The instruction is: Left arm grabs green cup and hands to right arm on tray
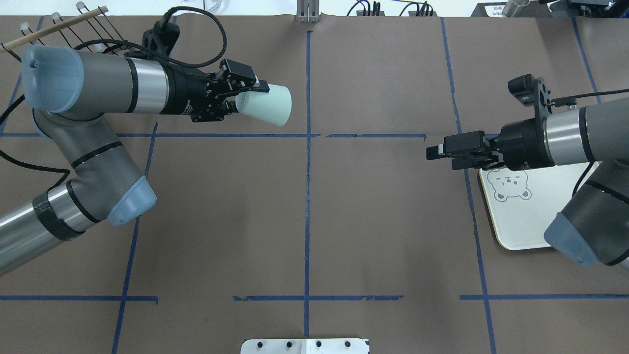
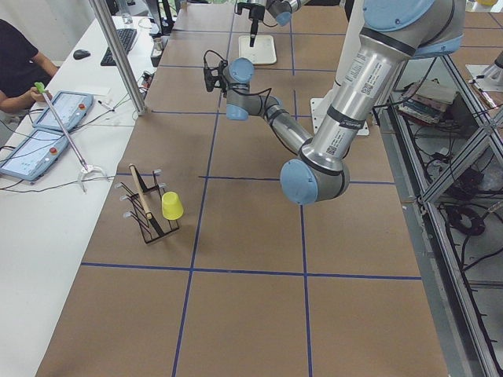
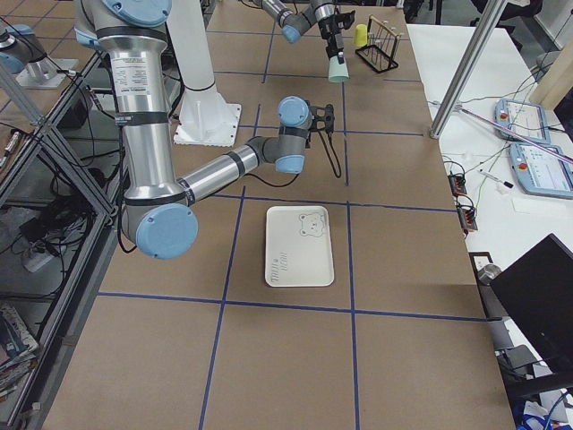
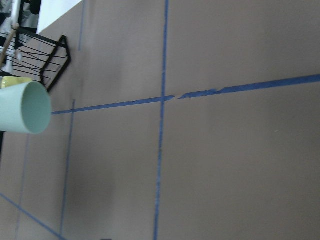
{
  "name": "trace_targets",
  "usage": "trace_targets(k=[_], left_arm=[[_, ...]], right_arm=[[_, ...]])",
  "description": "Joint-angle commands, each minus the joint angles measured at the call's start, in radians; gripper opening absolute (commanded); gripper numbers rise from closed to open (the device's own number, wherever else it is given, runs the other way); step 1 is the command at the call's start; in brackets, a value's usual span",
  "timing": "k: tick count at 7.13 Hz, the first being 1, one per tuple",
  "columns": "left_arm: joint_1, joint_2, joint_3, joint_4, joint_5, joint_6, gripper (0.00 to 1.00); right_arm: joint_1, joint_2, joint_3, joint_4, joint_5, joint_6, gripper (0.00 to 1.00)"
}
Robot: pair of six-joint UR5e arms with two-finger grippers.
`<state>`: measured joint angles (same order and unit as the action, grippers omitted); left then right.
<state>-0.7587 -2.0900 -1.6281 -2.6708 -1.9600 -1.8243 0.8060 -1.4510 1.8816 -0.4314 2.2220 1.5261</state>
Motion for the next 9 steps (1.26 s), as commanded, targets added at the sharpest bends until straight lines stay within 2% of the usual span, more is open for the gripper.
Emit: trace_targets(k=[1,2,3,4,5,6,8,9], left_arm=[[0.024,0.001,0.054,-0.226,0.003,-0.197,0.10],[0.042,0.007,0.045,-0.265,-0.014,-0.210,0.09],[0.041,0.007,0.037,-0.280,-0.083,-0.216,0.09],[0.047,0.005,0.030,-0.334,-0.088,-0.322,0.08],[0.062,0.017,0.033,-0.501,-0.088,-0.434,0.07],[0.088,0.043,0.028,-0.590,-0.088,-0.447,0.07],[0.120,0.045,0.031,-0.688,-0.088,-0.522,0.07],[0.149,0.044,0.028,-0.702,-0.085,-0.527,0.07]], right_arm=[[-0.063,0.050,-0.001,0.260,-0.054,0.310,0.99],[-0.100,0.084,-0.001,0.339,-0.102,0.422,0.99],[-0.146,0.131,-0.001,0.380,-0.142,0.466,0.99],[-0.183,0.170,0.001,0.387,-0.147,0.468,0.99],[-0.198,0.184,0.004,0.391,-0.147,0.468,0.99],[-0.208,0.187,0.008,0.392,-0.148,0.468,0.99],[-0.217,0.204,0.016,0.392,-0.192,0.473,0.99],[-0.229,0.236,0.014,0.392,-0.262,0.512,0.99]])
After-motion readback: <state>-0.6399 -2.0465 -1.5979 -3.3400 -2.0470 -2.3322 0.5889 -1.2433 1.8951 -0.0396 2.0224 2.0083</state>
